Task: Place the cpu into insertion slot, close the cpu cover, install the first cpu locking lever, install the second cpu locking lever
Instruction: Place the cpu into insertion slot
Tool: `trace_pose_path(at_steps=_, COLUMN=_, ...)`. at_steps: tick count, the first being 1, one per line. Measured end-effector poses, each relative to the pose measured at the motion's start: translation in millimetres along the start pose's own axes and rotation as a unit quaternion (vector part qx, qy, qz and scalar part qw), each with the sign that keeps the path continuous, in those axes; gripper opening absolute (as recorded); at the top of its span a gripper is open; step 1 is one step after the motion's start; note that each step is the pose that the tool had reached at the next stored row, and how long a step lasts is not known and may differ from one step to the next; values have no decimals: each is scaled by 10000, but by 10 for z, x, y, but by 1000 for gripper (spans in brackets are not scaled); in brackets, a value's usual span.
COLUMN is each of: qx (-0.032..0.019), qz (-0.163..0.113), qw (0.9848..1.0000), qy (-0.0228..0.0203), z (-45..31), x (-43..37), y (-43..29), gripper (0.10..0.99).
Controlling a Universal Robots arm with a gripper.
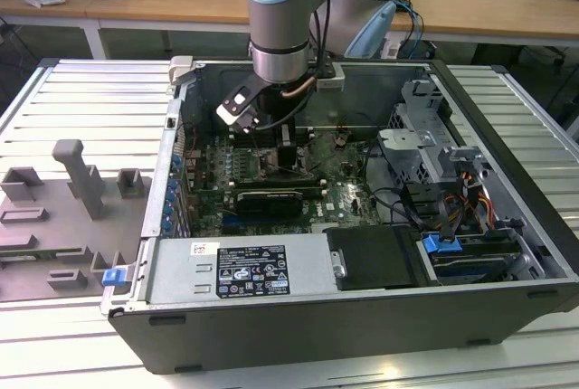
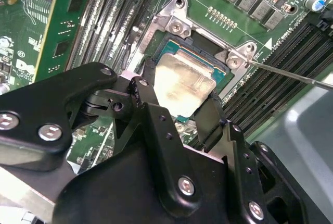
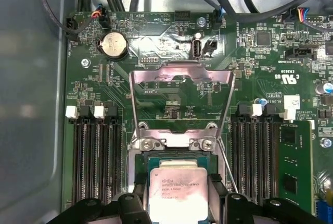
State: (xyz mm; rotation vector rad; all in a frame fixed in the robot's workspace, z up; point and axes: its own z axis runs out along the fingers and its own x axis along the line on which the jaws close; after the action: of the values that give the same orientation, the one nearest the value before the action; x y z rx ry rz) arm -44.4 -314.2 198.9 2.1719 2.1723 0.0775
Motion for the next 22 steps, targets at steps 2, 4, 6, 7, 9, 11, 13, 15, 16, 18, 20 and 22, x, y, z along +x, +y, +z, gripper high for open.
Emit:
trace_pose_path(at_steps=2, qx=1, qz=1, qw=10000, qy=-1, z=16, x=1, y=-2, gripper=541)
trace_pose_path(at_steps=4, qx=1, qz=0, qw=10000, qy=-2, z=18, x=1, y=-3, gripper=541)
trace_pose_path(at_steps=6, qx=1, qz=1, qw=10000, qy=-2, z=19, x=1, y=-3, gripper=541)
trace_pose_path(at_steps=7, qx=0, qz=1, qw=10000, qy=-2, z=19, x=1, y=-3, gripper=541)
trace_pose_path(at_steps=9, qx=-1, qz=1, qw=10000, qy=-1, z=20, x=1, y=-2, gripper=553)
trace_pose_path(at_steps=11, qx=0, qz=1, qw=10000, qy=-1, z=19, x=1, y=-2, gripper=616)
trace_pose_path(at_steps=13, qx=0, qz=1, qw=10000, qy=-2, z=18, x=1, y=-3, gripper=616)
trace_pose_path(at_steps=15, qx=0, qz=1, qw=10000, qy=0, z=-2, x=1, y=-1, gripper=616)
trace_pose_path(at_steps=16, qx=1, qz=1, qw=10000, qy=0, z=-23, x=0, y=1, gripper=616)
trace_pose_path(at_steps=18, qx=1, qz=1, qw=10000, qy=1, z=-46, x=1, y=3, gripper=616)
trace_pose_path(at_steps=20, qx=1, qz=1, qw=10000, qy=2, z=-61, x=1, y=4, gripper=616)
trace_pose_path(at_steps=22, qx=8, qz=1, qw=10000, qy=1, z=-73, x=0, y=5, gripper=537)
